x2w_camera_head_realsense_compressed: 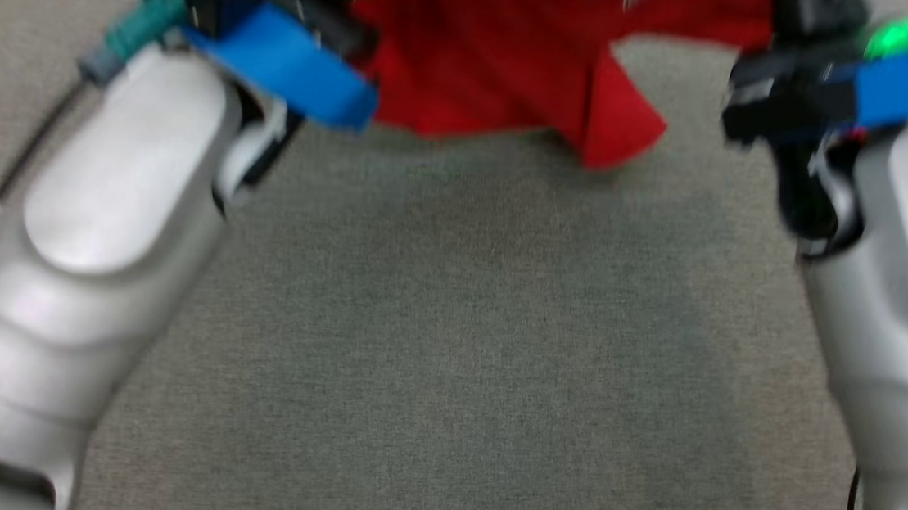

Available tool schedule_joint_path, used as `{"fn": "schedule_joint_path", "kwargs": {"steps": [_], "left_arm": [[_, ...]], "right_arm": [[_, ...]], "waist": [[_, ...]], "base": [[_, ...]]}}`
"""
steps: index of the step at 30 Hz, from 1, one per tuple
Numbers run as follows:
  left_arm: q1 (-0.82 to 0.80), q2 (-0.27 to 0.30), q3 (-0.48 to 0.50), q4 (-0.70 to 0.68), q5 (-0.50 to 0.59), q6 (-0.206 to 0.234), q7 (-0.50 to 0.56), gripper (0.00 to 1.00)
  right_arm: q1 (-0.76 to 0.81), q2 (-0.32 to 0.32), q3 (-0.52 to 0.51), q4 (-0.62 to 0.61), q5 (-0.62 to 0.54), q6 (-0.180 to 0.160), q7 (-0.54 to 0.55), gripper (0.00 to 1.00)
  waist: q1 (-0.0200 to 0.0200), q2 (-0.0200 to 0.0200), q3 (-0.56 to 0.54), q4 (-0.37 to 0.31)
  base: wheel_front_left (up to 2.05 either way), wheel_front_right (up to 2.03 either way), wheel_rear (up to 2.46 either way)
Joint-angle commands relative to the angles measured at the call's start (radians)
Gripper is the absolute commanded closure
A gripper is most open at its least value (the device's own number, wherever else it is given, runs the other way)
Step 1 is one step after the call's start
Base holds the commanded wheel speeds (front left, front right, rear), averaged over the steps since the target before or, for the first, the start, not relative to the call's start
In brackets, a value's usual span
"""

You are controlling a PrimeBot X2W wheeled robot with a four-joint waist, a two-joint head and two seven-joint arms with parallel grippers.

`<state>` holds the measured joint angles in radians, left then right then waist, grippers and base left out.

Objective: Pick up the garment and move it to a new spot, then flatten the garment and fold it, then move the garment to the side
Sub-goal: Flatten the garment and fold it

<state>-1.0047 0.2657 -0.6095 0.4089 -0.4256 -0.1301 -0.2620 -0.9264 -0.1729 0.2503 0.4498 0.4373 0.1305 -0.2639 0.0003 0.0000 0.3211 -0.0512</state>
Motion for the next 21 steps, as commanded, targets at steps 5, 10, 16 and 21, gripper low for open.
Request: {"fn": "schedule_joint_path", "kwargs": {"steps": [5, 10, 16, 21], "left_arm": [[-0.288, -0.001, -0.034, 0.071, -0.051, 0.0, -0.003, 1.0], [-0.446, -0.003, -0.053, 0.108, -0.075, 0.0, -0.003, 1.0], [-0.413, -0.003, -0.056, 0.101, -0.09, 0.0, -0.003, 1.0], [-0.245, 0.001, -0.048, 0.054, -0.078, 0.0, -0.003, 1.0]], "right_arm": [[-0.284, 0.002, -0.019, 0.113, 0.057, 0.001, 0.0, 1.0], [-0.45, 0.004, -0.041, 0.198, 0.088, 0.001, 0.0, 1.0], [-0.434, 0.01, -0.009, 0.234, 0.114, 0.001, 0.0, 1.0], [-0.281, 0.006, 0.024, 0.179, 0.122, 0.001, 0.0, 1.0]], "waist": [[-0.0003, 0.0, 0.152, -0.024], [-0.0003, 0.0, 0.198, -0.029], [-0.0003, 0.0, 0.207, -0.028], [-0.0003, 0.0, 0.185, -0.019]], "base": [[0.0, 0.0, 0.0], [0.0, 0.0, 0.0], [0.0, 0.0, 0.0], [0.0, 0.0, 0.0]]}}
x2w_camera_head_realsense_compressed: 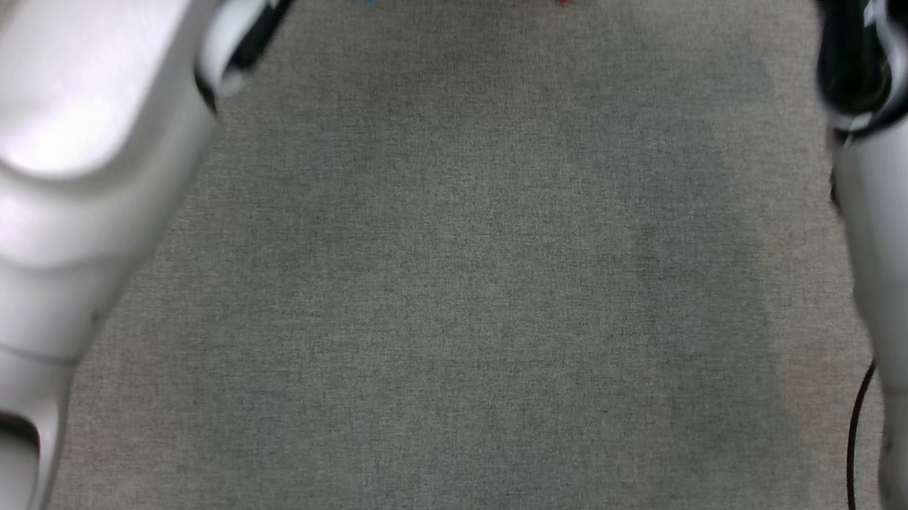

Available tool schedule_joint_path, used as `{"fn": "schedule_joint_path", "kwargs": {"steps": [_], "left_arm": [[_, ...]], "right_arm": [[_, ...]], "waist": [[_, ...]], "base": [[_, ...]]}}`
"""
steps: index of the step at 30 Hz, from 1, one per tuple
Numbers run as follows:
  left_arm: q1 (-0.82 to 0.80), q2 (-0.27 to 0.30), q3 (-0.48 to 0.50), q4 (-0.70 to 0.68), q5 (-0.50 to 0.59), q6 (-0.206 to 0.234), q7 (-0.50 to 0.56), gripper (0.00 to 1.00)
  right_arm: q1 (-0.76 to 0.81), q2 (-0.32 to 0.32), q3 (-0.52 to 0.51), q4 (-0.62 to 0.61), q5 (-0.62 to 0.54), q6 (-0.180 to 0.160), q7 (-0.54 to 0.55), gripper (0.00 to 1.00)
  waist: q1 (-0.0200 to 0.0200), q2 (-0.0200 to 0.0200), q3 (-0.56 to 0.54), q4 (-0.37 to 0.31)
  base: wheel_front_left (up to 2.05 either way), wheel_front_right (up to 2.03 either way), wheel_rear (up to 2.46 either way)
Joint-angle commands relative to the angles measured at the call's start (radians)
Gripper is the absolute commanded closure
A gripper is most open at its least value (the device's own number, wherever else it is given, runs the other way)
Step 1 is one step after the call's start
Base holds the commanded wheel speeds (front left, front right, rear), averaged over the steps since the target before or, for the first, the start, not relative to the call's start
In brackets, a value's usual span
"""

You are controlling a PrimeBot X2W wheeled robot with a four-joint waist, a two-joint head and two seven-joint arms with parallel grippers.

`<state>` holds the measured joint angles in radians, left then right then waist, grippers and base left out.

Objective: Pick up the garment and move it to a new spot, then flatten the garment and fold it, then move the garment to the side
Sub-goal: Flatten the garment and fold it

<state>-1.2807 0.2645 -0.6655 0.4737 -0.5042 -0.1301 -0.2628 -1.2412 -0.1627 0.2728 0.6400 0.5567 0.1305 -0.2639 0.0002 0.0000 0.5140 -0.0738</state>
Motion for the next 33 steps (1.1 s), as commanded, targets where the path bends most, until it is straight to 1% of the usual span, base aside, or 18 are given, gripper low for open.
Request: {"fn": "schedule_joint_path", "kwargs": {"steps": [1, 3, 4, 10, 12, 15, 18, 22, 27, 33], "left_arm": [[0.079, 0.006, 0.014, -0.021, 0.007, 0.0, -0.003, 1.0], [0.185, 0.002, 0.049, -0.053, 0.015, 0.0, -0.003, 1.0], [0.185, 0.002, 0.049, -0.053, 0.015, 0.0, -0.003, 1.0], [0.52, -0.007, 0.116, -0.136, 0.074, 0.0, -0.003, 1.0], [0.624, -0.022, 0.139, -0.158, 0.08, 0.0, -0.003, 1.0], [0.765, -0.029, 0.16, -0.182, 0.094, 0.0, -0.003, 1.0], [0.882, -0.033, 0.163, -0.201, 0.11, 0.0, -0.003, 1.0], [1.023, -0.022, 0.126, -0.22, 0.121, 0.0, -0.003, 1.0], [1.145, -0.004, 0.094, -0.227, 0.128, 0.0, -0.003, 1.0], [1.247, 0.016, 0.088, -0.258, 0.118, 0.0, -0.003, 1.0]], "right_arm": [[0.083, -0.001, 0.01, -0.025, 0.007, 0.001, 0.0, 1.0], [0.174, -0.005, 0.025, -0.055, 0.008, 0.001, 0.0, 1.0], [0.174, -0.005, 0.025, -0.055, 0.008, 0.001, 0.0, 1.0], [0.469, -0.015, 0.066, -0.151, 0.029, 0.001, 0.0, 1.0], [0.567, -0.024, 0.077, -0.186, 0.031, 0.001, 0.0, 1.0], [0.709, -0.038, 0.08, -0.23, 0.044, 0.001, 0.0, 1.0], [0.837, -0.049, 0.087, -0.264, 0.059, 0.001, 0.0, 1.0], [0.982, -0.067, 0.099, -0.299, 0.075, 0.001, 0.0, 1.0], [1.149, -0.074, 0.091, -0.346, 0.081, 0.001, 0.0, 1.0], [1.308, -0.066, 0.053, -0.419, 0.077, 0.001, 0.0, 1.0]], "waist": [[-0.0002, 0.0, -0.016, 0.004], [-0.0002, 0.0, -0.035, 0.01], [-0.0002, 0.0, -0.035, 0.01], [-0.0002, 0.0, -0.109, 0.021], [-0.0002, 0.0, -0.138, 0.026], [-0.0002, 0.0, -0.181, 0.033], [-0.0002, 0.0, -0.226, 0.037], [-0.0002, 0.0, -0.285, 0.041], [-0.0002, 0.0, -0.357, 0.053], [-0.0002, 0.0, -0.399, 0.066]], "base": [[0.0, 0.0, 0.0], [0.0, 0.0, 0.0], [0.0, 0.0, 0.0], [0.0, 0.0, 0.0], [0.0, 0.0, 0.0], [0.0, 0.0, 0.0], [0.0, 0.0, 0.0], [0.0, 0.0, 0.0], [0.0, 0.0, 0.0], [0.0, 0.0, 0.0]]}}
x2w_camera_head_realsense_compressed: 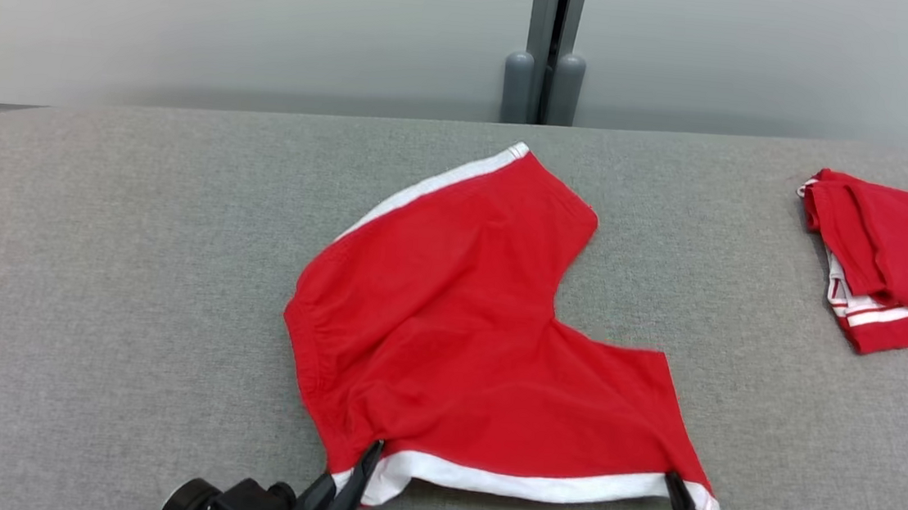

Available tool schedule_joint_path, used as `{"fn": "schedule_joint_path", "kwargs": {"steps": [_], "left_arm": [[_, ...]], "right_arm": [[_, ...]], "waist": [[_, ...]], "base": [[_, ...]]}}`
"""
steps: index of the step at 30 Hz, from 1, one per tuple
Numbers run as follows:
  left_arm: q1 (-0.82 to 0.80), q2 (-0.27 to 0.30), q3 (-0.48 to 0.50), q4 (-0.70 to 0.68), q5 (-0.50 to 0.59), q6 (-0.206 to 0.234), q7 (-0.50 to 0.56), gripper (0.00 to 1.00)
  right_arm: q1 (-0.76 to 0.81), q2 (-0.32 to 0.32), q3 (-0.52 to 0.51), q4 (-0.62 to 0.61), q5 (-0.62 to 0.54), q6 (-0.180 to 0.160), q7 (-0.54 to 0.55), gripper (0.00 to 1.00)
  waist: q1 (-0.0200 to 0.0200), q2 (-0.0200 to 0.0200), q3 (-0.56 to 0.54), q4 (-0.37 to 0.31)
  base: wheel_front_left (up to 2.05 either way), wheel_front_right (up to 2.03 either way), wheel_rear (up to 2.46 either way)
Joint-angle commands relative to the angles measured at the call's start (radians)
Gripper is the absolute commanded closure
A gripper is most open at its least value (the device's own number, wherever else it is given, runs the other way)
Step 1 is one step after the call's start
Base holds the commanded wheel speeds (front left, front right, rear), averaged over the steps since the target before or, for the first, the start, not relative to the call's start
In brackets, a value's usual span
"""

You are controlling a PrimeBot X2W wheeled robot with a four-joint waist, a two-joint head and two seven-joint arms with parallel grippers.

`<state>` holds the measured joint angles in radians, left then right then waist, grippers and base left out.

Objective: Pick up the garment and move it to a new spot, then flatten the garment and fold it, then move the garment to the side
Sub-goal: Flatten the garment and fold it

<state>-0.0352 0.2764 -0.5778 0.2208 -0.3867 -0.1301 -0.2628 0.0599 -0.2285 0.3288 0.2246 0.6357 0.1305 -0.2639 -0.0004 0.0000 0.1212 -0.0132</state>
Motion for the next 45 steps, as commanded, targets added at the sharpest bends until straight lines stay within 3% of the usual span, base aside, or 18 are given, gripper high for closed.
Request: {"fn": "schedule_joint_path", "kwargs": {"steps": [1, 10, 20, 32, 45], "left_arm": [[0.007, 0.007, -0.005, -0.01, 0.0, 0.0, -0.003, 1.0], [-0.003, 0.004, -0.031, -0.01, -0.015, 0.0, -0.003, 1.0], [-0.114, -0.026, -0.033, 0.017, -0.035, 0.0, -0.003, 1.0], [-0.331, -0.069, -0.011, 0.064, -0.095, 0.0, -0.003, 1.0], [-0.515, -0.126, 0.041, 0.145, -0.124, 0.0, -0.003, 1.0]], "right_arm": [[0.022, 0.002, -0.017, -0.014, -0.001, 0.0, 0.0, 1.0], [0.037, 0.015, -0.097, -0.047, 0.007, 0.0, 0.011, 1.0], [-0.188, -0.015, -0.133, 0.007, -0.029, 0.0, 0.028, 1.0], [-0.657, -0.051, -0.046, 0.275, -0.072, 0.0, 0.136, 1.0], [-1.1, -0.01, 0.092, 0.687, -0.059, 0.0, 0.137, 1.0]], "waist": [[0.0004, 0.0, -0.008, 0.007], [0.0004, 0.0, -0.015, 0.016], [0.0004, 0.0, 0.033, 0.058], [0.0004, 0.0, 0.18, 0.135], [0.0004, 0.0, 0.335, 0.2]], "base": [[0.0, 0.0, 0.0], [0.0, 0.0, 0.0], [0.0, 0.0, 0.0], [0.0, 0.0, 0.0], [0.0, 0.0, 0.0]]}}
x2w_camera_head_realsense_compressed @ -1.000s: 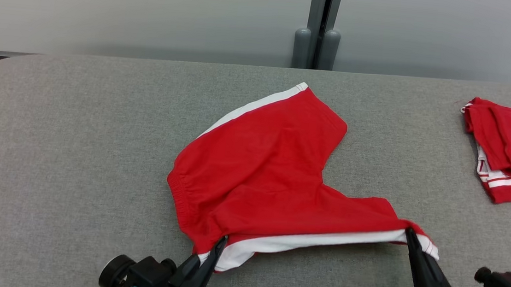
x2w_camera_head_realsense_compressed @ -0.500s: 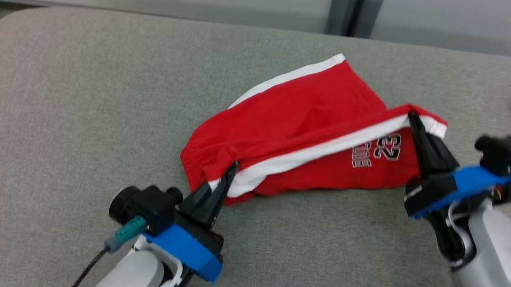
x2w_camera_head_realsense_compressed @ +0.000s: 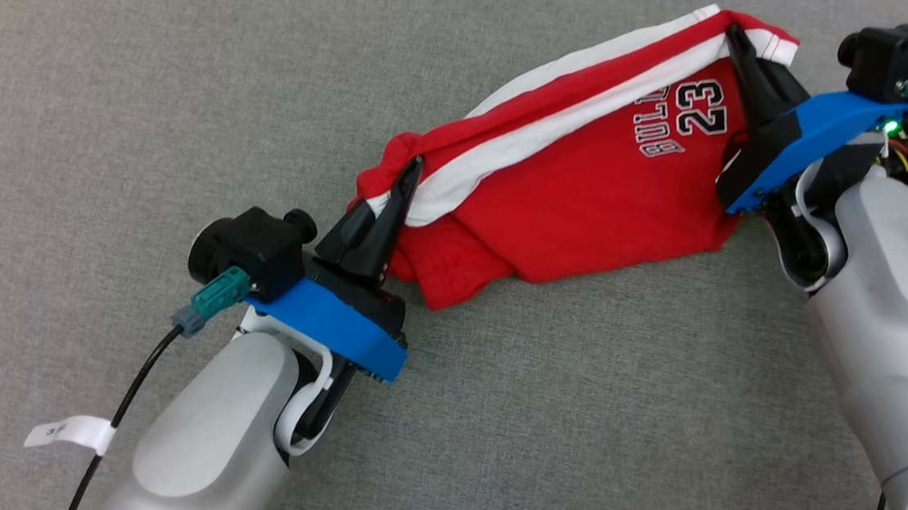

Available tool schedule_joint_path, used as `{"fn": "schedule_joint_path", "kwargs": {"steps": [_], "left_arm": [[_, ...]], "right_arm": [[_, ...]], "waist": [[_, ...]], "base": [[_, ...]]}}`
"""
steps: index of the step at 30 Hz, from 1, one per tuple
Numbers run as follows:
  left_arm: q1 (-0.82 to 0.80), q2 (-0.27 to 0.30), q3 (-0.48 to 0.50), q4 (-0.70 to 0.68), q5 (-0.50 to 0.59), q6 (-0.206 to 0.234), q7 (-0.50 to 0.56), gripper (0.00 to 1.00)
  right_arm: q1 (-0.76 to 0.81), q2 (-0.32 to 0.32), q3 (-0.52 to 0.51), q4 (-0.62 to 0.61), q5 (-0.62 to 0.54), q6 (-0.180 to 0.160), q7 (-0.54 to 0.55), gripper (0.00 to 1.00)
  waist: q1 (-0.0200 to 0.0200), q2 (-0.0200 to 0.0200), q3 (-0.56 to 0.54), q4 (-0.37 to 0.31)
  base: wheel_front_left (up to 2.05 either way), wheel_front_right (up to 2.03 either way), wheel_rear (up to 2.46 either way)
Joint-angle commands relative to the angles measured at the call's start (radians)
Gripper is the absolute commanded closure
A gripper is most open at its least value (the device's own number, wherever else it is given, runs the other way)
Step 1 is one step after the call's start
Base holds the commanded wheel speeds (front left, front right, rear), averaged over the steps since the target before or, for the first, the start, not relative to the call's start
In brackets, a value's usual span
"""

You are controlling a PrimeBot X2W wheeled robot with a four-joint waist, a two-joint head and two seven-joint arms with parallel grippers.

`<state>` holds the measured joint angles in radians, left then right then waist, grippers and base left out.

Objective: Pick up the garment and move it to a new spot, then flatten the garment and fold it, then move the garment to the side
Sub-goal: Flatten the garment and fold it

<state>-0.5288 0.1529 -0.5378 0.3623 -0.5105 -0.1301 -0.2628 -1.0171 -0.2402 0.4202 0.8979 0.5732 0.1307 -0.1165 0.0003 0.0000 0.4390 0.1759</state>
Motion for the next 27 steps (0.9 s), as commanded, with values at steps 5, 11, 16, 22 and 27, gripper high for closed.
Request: {"fn": "schedule_joint_path", "kwargs": {"steps": [5, 11, 16, 22, 27], "left_arm": [[-0.056, -0.018, 0.0, 0.045, -0.001, 0.0, -0.003, 0.67], [-0.028, -0.017, 0.003, 0.052, 0.03, 0.0, -0.003, 0.0], [0.025, -0.007, 0.012, 0.028, 0.063, 0.0, -0.003, 0.0], [0.101, 0.014, 0.037, -0.015, 0.096, 0.0, -0.003, 0.0], [0.164, 0.017, 0.13, -0.08, 0.151, 0.0, -0.003, 0.0]], "right_arm": [[-0.093, 0.025, 0.015, 0.131, 0.006, 0.0, -0.04, 0.0], [-0.097, 0.018, 0.073, 0.191, 0.011, 0.0, -0.077, 0.0], [-0.057, -0.026, 0.13, 0.208, 0.012, 0.0, -0.103, 0.0], [-0.027, -0.077, 0.17, 0.223, 0.027, 0.0, -0.118, 0.0], [-0.005, -0.118, 0.197, 0.253, 0.038, 0.0, -0.12, 0.0]], "waist": [[-0.0003, 0.0, 0.038, 0.017], [-0.0003, 0.0, 0.018, 0.013], [-0.0003, 0.0, -0.014, 0.022], [-0.0003, 0.0, -0.04, 0.04], [-0.0003, 0.0, -0.053, 0.06]], "base": [[0.0, 0.0, 0.0], [0.0, 0.0, 0.0], [0.0, 0.0, 0.0], [0.0, 0.0, 0.0], [0.0, 0.0, 0.0]]}}
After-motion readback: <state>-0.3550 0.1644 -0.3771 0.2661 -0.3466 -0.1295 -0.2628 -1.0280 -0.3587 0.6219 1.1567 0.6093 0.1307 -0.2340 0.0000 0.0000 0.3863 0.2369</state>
